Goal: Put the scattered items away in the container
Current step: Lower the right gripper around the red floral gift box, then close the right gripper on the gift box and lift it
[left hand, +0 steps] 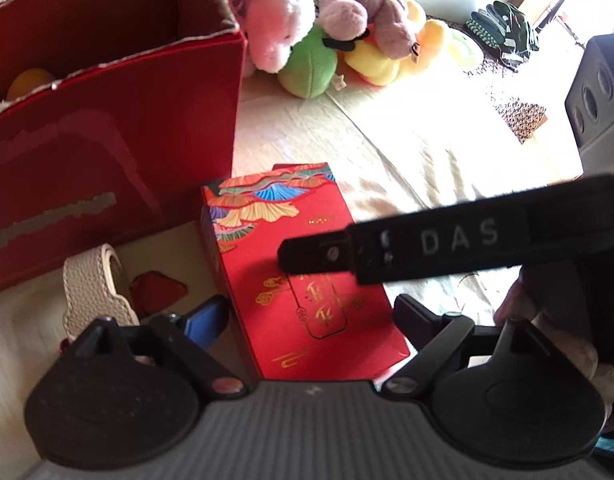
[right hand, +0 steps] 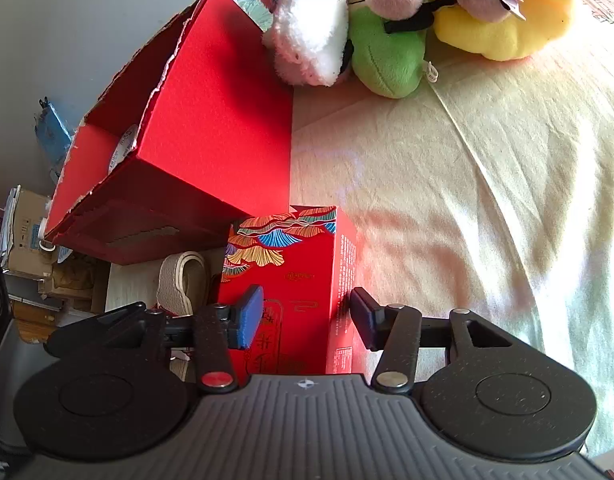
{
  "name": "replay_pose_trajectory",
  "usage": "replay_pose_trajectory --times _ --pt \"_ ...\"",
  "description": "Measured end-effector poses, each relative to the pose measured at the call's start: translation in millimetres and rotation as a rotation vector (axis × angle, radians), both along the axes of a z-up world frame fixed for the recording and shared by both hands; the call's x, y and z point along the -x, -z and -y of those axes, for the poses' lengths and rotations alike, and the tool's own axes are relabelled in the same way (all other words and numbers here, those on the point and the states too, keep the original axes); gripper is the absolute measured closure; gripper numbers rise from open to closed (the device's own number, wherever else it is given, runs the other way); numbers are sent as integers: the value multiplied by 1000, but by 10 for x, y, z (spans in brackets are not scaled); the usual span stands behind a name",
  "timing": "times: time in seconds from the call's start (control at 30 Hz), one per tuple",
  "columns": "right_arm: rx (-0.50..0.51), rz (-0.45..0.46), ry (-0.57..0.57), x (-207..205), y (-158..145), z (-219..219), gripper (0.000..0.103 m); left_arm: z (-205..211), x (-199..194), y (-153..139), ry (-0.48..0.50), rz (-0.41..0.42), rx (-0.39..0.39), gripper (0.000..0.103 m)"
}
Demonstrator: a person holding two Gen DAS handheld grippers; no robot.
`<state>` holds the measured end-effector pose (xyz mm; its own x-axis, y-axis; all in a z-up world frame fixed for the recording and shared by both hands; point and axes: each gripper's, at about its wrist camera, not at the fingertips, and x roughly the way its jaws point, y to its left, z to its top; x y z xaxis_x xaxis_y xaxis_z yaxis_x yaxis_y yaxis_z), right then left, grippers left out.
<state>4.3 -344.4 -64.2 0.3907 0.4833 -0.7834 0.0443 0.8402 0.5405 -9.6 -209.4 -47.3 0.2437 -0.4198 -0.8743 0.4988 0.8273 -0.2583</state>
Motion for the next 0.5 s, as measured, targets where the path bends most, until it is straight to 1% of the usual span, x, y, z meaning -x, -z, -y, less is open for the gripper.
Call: replay_pose_trajectory --times 0.07,0.13,0.23,0.33,0.4,0.5 --pt "-14 -8 -8 5 38 -18 39 7 9 -6 -4 4 0 14" --pt "-12 -3 -10 11 42 -31 39 11 -1 -12 -13 2 3 15" --pt "-16 -3 -21 11 37 -21 42 19 4 -25 -19 -5 4 15" --pt "-10 3 -21 41 3 5 48 0 13 -41 -27 -35 30 16" --pt "-4 13 -7 73 -23 41 49 5 48 -75 -19 -39 46 17" --pt "-8 17 16 118 -34 114 50 82 81 -65 9 -31 28 18"
